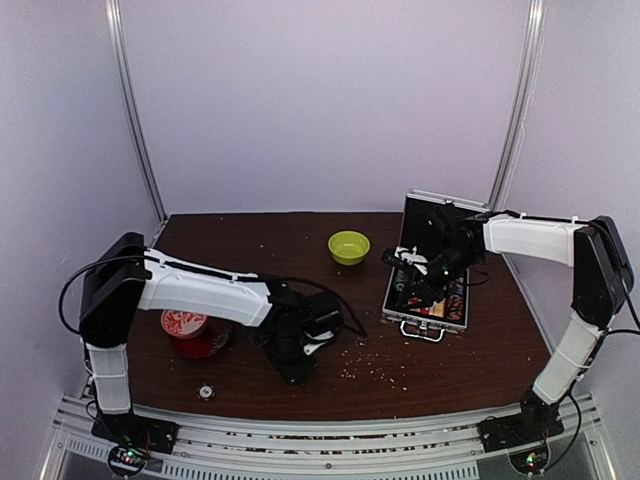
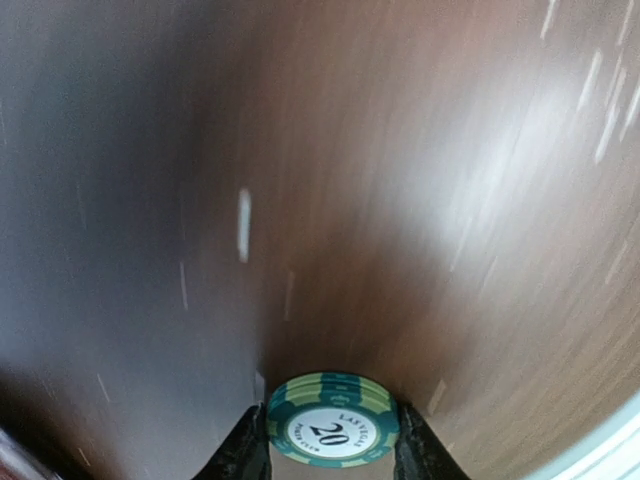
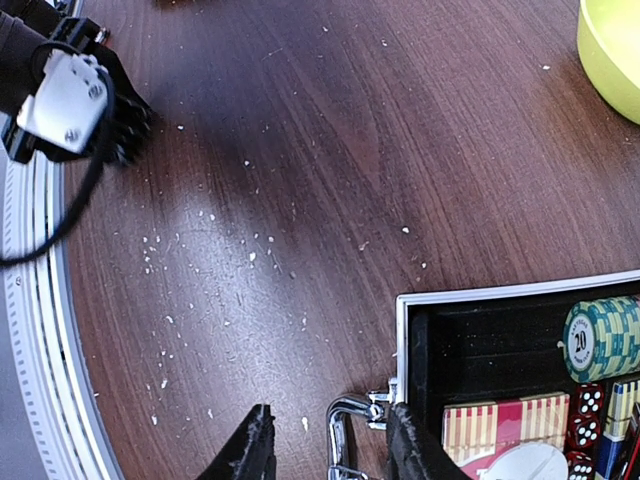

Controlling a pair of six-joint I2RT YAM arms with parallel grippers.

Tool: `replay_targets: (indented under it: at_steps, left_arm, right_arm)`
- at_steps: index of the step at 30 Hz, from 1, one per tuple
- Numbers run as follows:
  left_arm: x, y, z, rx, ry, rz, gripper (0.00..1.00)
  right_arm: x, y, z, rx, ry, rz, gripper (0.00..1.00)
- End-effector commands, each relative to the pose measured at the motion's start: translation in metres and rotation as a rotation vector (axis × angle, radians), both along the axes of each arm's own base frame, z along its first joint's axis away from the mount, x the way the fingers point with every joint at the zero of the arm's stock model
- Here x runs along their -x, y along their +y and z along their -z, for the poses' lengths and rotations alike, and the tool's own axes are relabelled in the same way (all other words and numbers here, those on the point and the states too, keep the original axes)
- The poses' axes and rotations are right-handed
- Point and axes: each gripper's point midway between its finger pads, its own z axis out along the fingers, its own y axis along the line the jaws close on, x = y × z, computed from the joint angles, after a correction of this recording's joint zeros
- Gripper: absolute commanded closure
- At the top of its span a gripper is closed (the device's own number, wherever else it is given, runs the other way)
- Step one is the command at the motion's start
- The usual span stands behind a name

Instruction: Pack up texas hold em set

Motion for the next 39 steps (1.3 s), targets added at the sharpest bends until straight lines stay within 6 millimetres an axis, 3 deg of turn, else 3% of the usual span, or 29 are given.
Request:
replay_targets:
  at_steps: [1, 4, 8, 10, 12, 15, 20, 24, 26, 27, 28, 29, 32, 34, 39]
  left_arm:
    - [-0.035, -0.053, 0.001, 0.061, -0.099, 0.104, 0.64]
    - [-0.046, -0.070, 0.003, 0.061, -0.110, 0.137, 0.64]
    - [-0.052, -0.072, 0.005, 0.058, -0.113, 0.152, 0.63]
    - [-0.049, -0.074, 0.000, 0.078, -0.098, 0.172, 0.55]
    - [-0.051, -0.078, -0.015, 0.104, -0.114, 0.178, 0.45]
    - [-0.062, -0.082, -0.055, 0.140, -0.195, 0.186, 0.35]
    - [-0.081, -0.082, -0.125, 0.244, -0.274, 0.197, 0.30]
    - [-0.112, -0.062, -0.166, 0.287, -0.368, 0.141, 0.30]
    - [-0.137, -0.046, -0.179, 0.301, -0.423, 0.075, 0.30]
    - [-0.150, -0.038, -0.186, 0.312, -0.455, 0.039, 0.30]
    - [-0.166, -0.028, -0.193, 0.328, -0.489, -0.010, 0.31]
    - [-0.176, -0.021, -0.199, 0.351, -0.516, -0.046, 0.31]
    - [-0.203, -0.002, -0.220, 0.420, -0.617, -0.136, 0.31]
    - [-0.218, 0.013, -0.225, 0.455, -0.664, -0.184, 0.30]
    - [-0.232, 0.047, -0.209, 0.502, -0.675, -0.292, 0.32]
  right_arm:
    - [0.003, -0.002, -0.012, -0.001, -0.038, -0.005, 0.61]
    - [0.003, -0.003, -0.014, 0.001, -0.043, 0.002, 0.61]
    - [0.001, -0.005, -0.013, 0.005, -0.044, 0.012, 0.61]
    - [-0.001, -0.006, -0.014, 0.008, -0.046, 0.018, 0.61]
    - [-0.004, -0.006, -0.017, 0.018, -0.052, 0.025, 0.61]
    - [-0.009, -0.005, -0.034, 0.015, -0.079, 0.028, 0.59]
    - [-0.021, -0.002, -0.070, 0.043, -0.182, 0.027, 0.45]
    - [-0.023, 0.012, -0.126, -0.005, -0.333, -0.007, 0.42]
    - [-0.028, 0.019, -0.157, -0.072, -0.417, 0.017, 0.24]
    - [-0.031, 0.021, -0.171, -0.105, -0.449, 0.033, 0.07]
    - [-0.034, 0.024, -0.182, -0.140, -0.483, 0.042, 0.00]
    - [-0.032, 0.027, -0.188, -0.166, -0.495, 0.029, 0.00]
    - [-0.025, 0.041, -0.189, -0.211, -0.466, -0.044, 0.00]
    - [-0.024, 0.054, -0.182, -0.195, -0.477, -0.065, 0.06]
    - [-0.006, 0.092, -0.130, -0.017, -0.495, -0.197, 0.23]
